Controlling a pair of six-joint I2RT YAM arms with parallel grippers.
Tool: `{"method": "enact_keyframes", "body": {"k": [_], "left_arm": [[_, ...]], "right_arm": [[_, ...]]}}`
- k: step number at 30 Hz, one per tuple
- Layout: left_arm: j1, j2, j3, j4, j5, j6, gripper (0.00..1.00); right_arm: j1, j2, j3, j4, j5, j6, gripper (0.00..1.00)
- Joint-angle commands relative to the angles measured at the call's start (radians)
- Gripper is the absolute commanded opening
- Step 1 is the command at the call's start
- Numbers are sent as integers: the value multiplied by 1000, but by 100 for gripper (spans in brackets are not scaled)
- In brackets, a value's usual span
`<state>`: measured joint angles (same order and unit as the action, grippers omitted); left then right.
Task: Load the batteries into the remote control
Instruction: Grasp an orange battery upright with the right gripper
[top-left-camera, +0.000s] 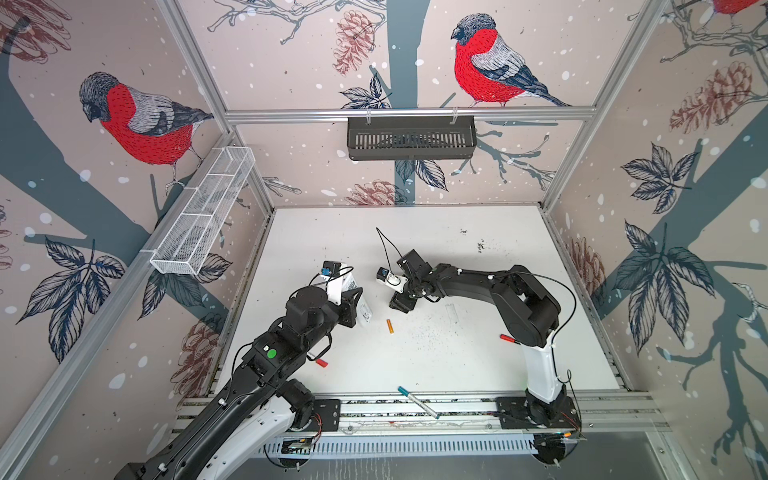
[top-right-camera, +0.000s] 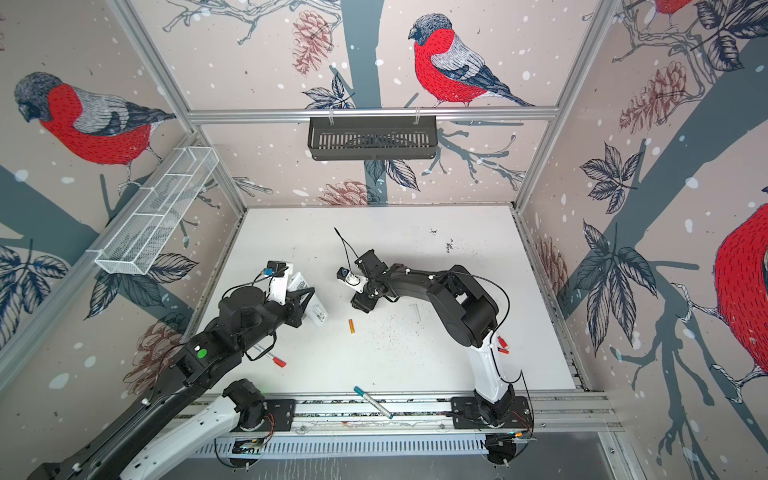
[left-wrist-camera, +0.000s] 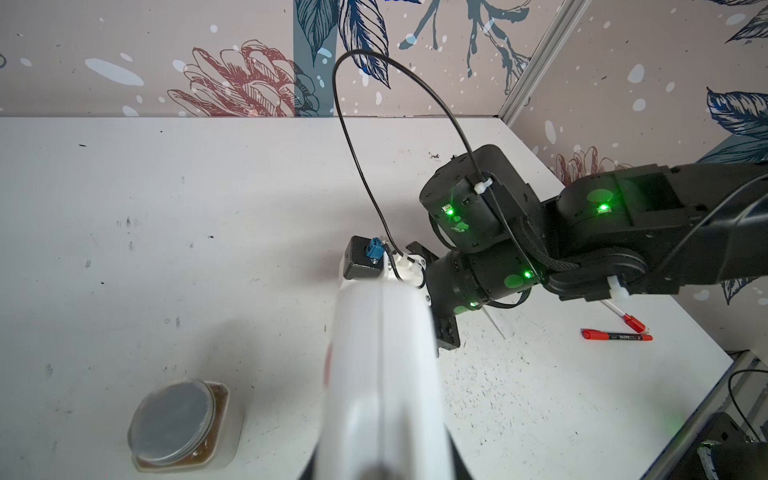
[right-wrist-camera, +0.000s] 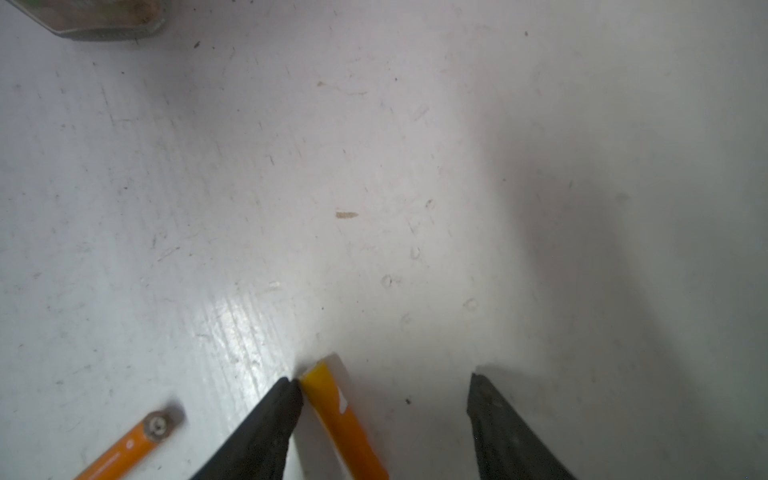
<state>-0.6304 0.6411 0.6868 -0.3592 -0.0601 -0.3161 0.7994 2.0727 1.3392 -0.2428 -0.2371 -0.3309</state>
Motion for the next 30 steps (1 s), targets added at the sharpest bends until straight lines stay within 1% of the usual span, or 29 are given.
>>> {"method": "enact_keyframes", "body": {"k": [1, 3, 5, 13, 16, 19, 21, 28, 29, 30], "left_arm": [[4, 2, 1, 3, -14, 2, 0], [6, 3, 0, 2, -16, 2, 0], [8, 2, 1, 3, -15, 2, 0], [10, 35, -1, 20, 10, -12, 0], [9, 53, -1, 36, 26, -18, 0], [9, 73, 0, 54, 43, -28, 0], [10, 84, -5, 77, 59, -38, 0], [10, 133, -20, 142, 104, -61, 0], [9, 140, -22, 148, 107, -63, 0], [10, 145, -22, 154, 113, -65, 0]], "right_arm": [[0, 42, 17, -196, 31, -68, 58], [-2, 57, 29, -214, 44, -61, 48], [-6, 57, 17, -213, 50, -48, 43], [-21, -33, -142, -111, 59, 56, 32], [-24, -73, -199, -83, 58, 84, 24], [-22, -104, -243, -68, 63, 114, 21], [-19, -133, -284, -42, 60, 131, 16], [-10, -219, -375, 20, 33, 173, 13], [-9, -226, -381, 28, 32, 173, 14], [-8, -228, -383, 32, 28, 171, 20]]}}
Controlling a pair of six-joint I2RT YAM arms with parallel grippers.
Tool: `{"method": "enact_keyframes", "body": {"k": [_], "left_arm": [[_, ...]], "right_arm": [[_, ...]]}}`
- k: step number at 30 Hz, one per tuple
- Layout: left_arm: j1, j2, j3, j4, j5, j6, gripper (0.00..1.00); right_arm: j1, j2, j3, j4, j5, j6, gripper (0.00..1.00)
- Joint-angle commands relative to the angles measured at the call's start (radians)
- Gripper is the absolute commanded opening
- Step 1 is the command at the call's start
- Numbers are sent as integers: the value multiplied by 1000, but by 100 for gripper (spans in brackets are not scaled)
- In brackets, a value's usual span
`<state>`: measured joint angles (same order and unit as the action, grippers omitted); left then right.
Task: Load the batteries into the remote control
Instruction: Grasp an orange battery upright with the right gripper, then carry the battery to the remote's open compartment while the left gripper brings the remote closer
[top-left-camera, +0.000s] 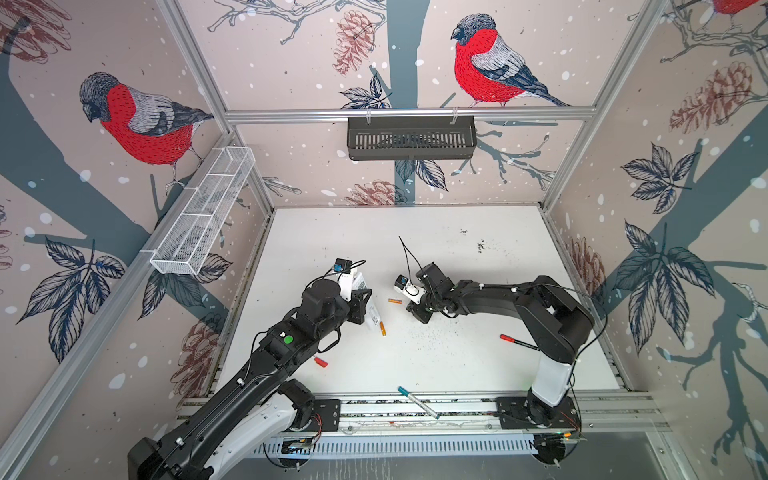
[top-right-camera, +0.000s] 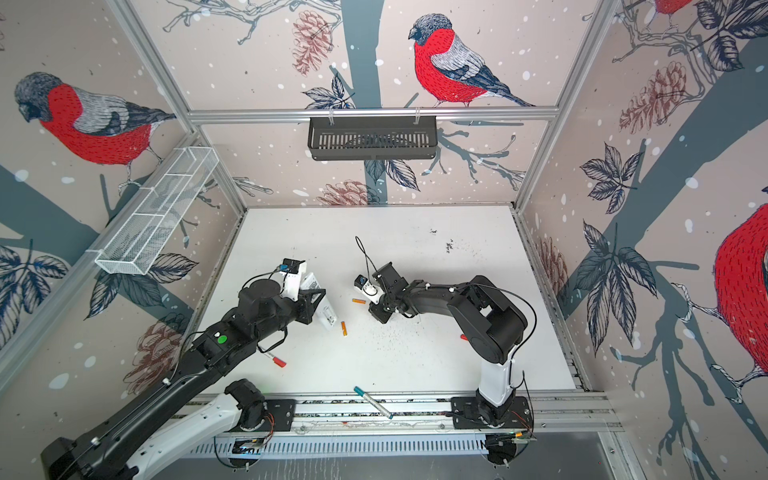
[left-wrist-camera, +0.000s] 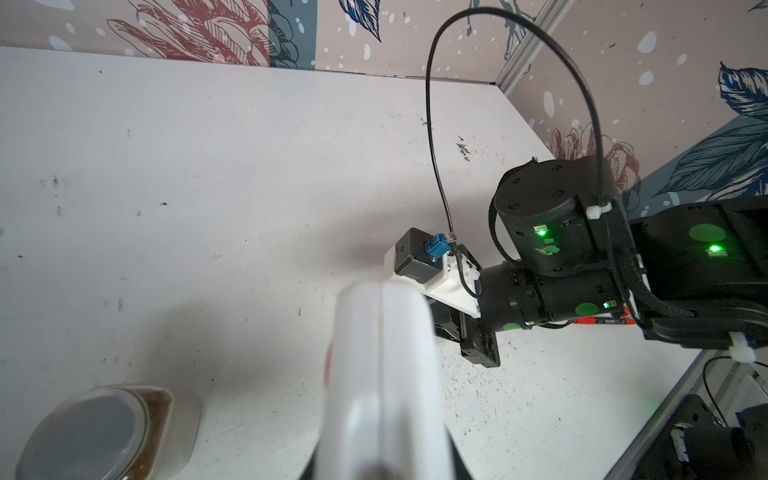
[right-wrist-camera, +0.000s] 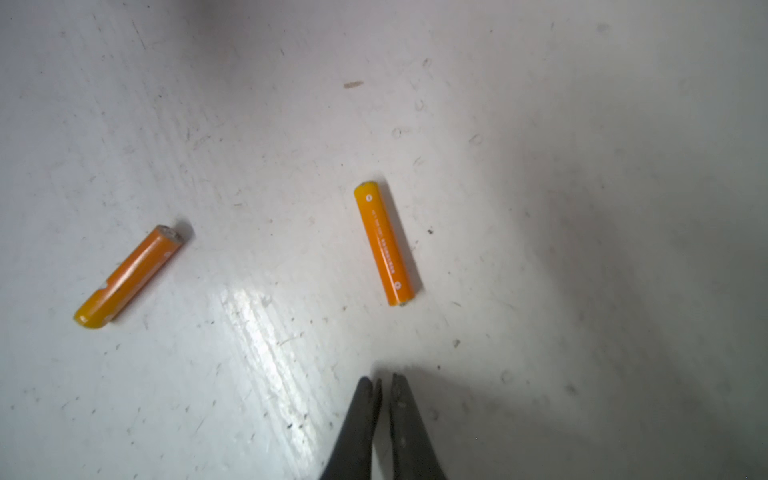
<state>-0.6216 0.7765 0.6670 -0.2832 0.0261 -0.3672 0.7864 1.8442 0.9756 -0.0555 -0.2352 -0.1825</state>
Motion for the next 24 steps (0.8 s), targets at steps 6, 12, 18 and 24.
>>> {"method": "enact_keyframes", "body": {"k": [6, 12, 18, 24], "left_arm": [[0, 12, 0, 84, 31, -18, 0], [1, -29, -14, 57, 2, -23, 0], [0, -37, -13, 43, -16, -24, 0], [1, 2, -21, 85, -4, -28, 0]], "right_arm": [[9, 67, 53, -166, 31, 1, 36], [25, 157, 150, -182, 33, -16, 36], [31, 166, 159, -196, 27, -14, 20], [37, 88, 46, -144, 35, 79, 15]]}}
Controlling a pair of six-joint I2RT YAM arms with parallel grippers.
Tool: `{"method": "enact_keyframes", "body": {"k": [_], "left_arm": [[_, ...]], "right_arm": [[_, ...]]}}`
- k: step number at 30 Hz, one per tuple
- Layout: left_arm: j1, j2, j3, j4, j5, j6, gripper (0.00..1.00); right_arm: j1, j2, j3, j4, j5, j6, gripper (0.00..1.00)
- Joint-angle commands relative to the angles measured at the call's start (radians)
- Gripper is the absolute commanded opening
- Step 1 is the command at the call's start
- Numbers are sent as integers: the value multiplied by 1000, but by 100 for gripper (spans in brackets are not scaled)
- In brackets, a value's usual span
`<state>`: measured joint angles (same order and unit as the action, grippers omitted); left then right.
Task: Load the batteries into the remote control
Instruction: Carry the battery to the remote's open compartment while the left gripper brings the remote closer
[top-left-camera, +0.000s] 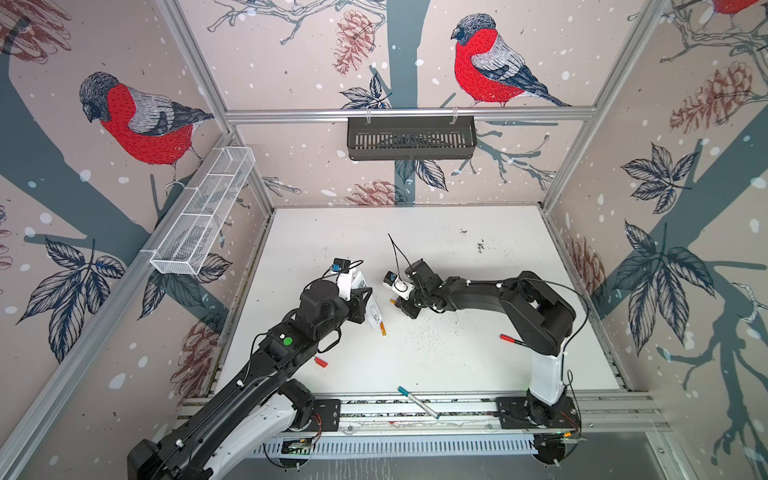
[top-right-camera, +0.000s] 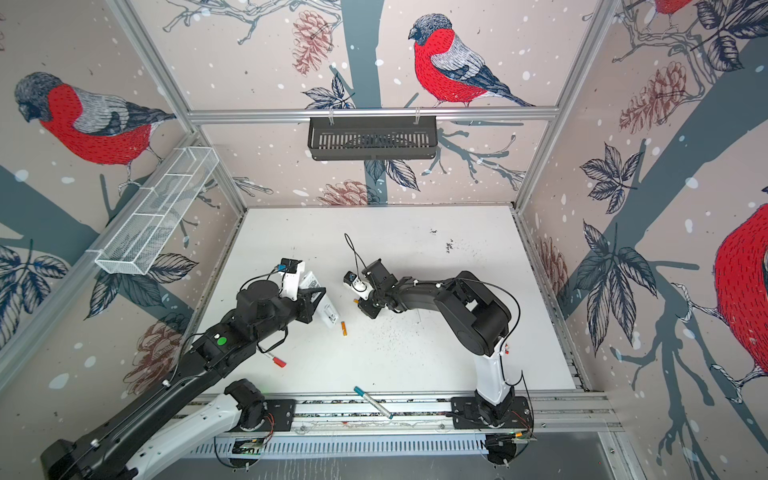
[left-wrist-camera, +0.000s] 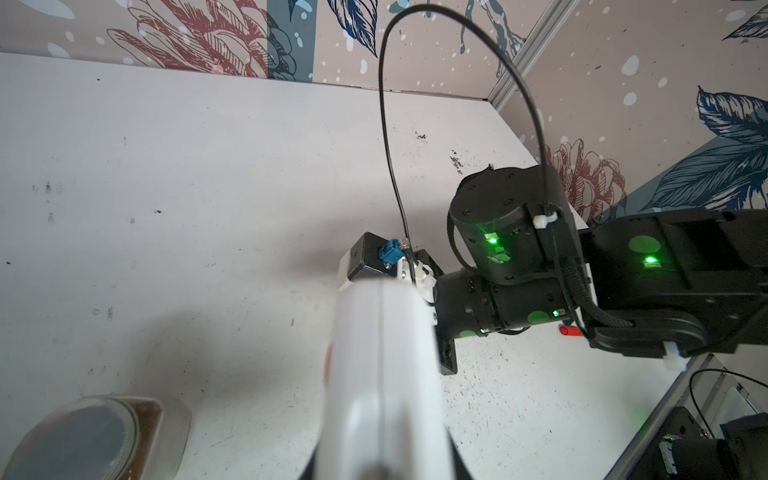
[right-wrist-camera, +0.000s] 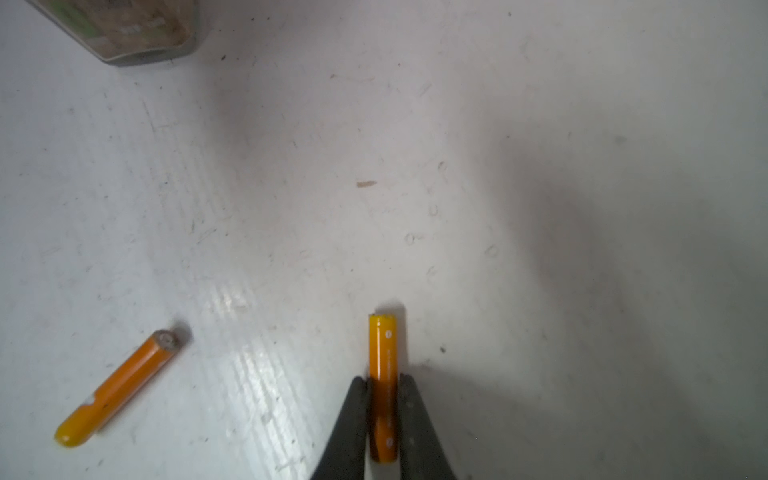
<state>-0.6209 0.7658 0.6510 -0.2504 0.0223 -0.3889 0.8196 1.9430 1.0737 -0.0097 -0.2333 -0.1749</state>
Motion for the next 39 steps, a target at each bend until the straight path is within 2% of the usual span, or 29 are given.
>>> {"method": "enact_keyframes", "body": {"k": [1, 9, 14, 17, 23, 28, 39], "left_arm": [[0, 21, -7, 65, 7, -7, 0], [1, 162, -48, 233, 103, -29, 0], [0, 285, -47, 336, 161, -42, 0], [0, 356, -41, 392, 197, -47, 0], [1, 468, -18, 450, 259, -50, 0], [0, 496, -25, 465, 255, -48, 0], [0, 539, -23, 425, 236, -55, 0]], "right_arm": [[4, -25, -73, -177, 43, 99, 15], [23, -164, -317, -79, 156, 447, 13], [85, -238, -396, -96, 239, 627, 13], [121, -275, -454, -90, 273, 692, 14], [195, -327, -482, -117, 327, 735, 23], [207, -335, -474, -126, 335, 722, 24], [213, -344, -453, -107, 314, 657, 13]]}}
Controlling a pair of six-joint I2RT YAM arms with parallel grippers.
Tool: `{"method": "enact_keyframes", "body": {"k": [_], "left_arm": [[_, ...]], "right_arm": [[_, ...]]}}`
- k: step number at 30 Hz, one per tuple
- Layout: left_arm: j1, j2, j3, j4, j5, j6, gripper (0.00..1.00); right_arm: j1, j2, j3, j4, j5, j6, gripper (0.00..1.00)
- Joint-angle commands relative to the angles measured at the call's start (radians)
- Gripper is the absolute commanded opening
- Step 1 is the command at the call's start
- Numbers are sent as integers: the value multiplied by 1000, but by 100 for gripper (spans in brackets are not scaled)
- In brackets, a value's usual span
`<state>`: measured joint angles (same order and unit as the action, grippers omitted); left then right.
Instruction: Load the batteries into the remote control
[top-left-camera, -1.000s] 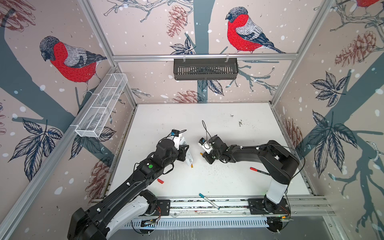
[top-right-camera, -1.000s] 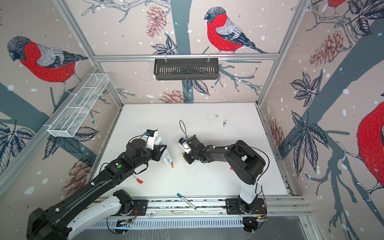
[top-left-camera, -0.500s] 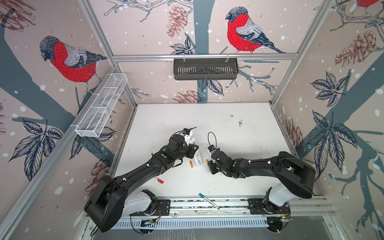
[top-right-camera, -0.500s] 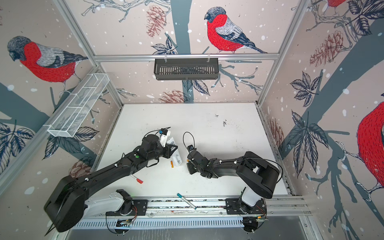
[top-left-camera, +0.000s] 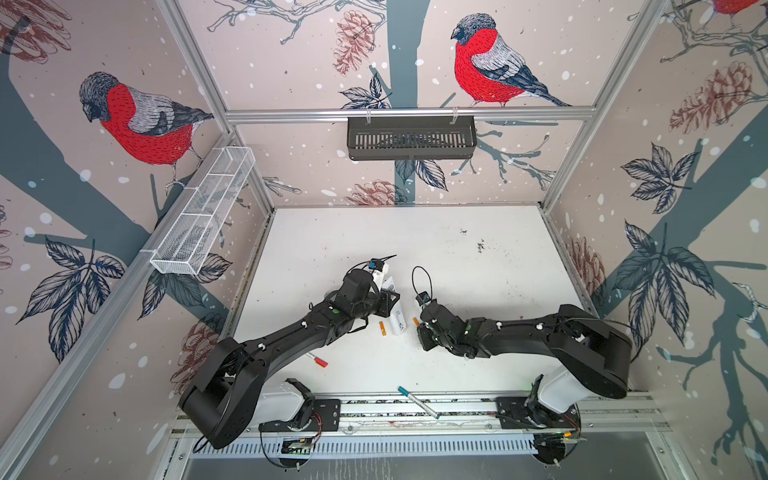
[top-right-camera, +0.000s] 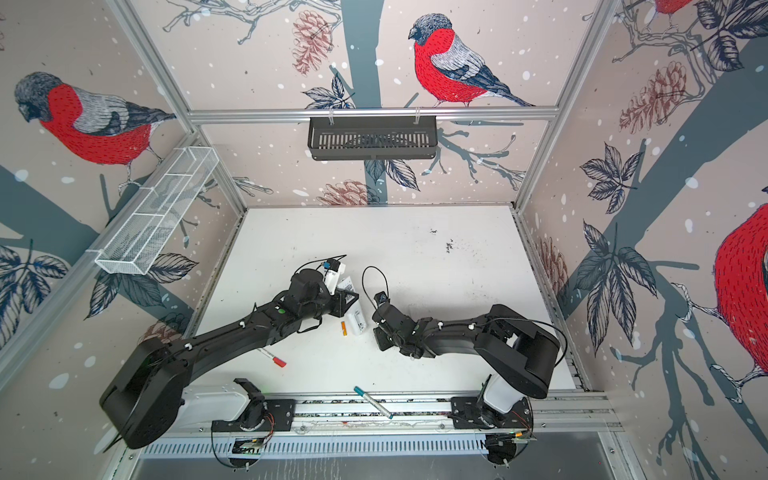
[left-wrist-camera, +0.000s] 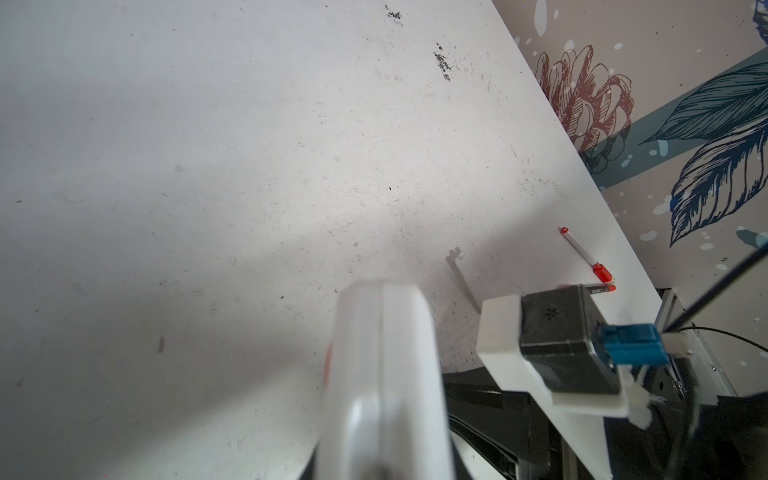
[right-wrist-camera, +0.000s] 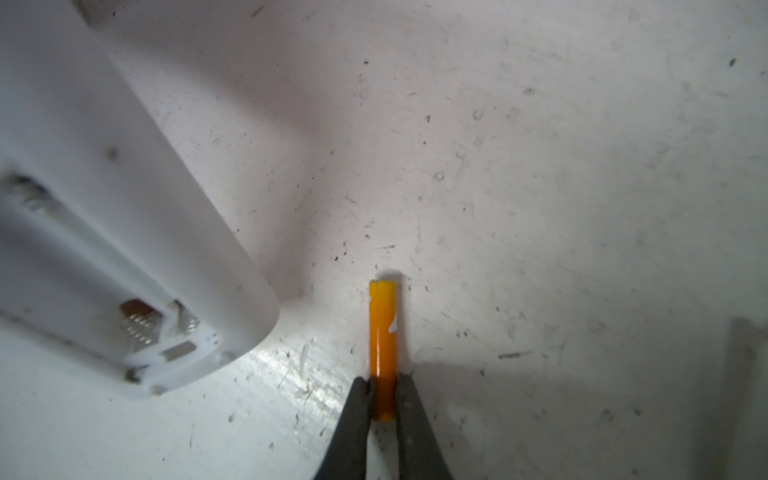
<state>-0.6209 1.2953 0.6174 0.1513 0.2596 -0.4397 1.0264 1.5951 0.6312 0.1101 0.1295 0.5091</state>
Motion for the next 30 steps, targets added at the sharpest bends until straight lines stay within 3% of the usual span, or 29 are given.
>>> {"method": "enact_keyframes", "body": {"k": [1, 14, 20, 30], "left_arm": [[0, 14, 13, 18, 2, -5, 0], [20, 11, 27, 11, 99, -29, 0], [56, -9, 20, 48, 212, -61, 0], [90, -53, -14, 136, 341, -120, 0]], "right_arm": [[11, -12, -14, -221, -47, -37, 13], [40, -288, -97, -48, -114, -94, 12], [74, -370, -84, 9, -113, -104, 12], [66, -355, -4, -39, -83, -68, 12]]}}
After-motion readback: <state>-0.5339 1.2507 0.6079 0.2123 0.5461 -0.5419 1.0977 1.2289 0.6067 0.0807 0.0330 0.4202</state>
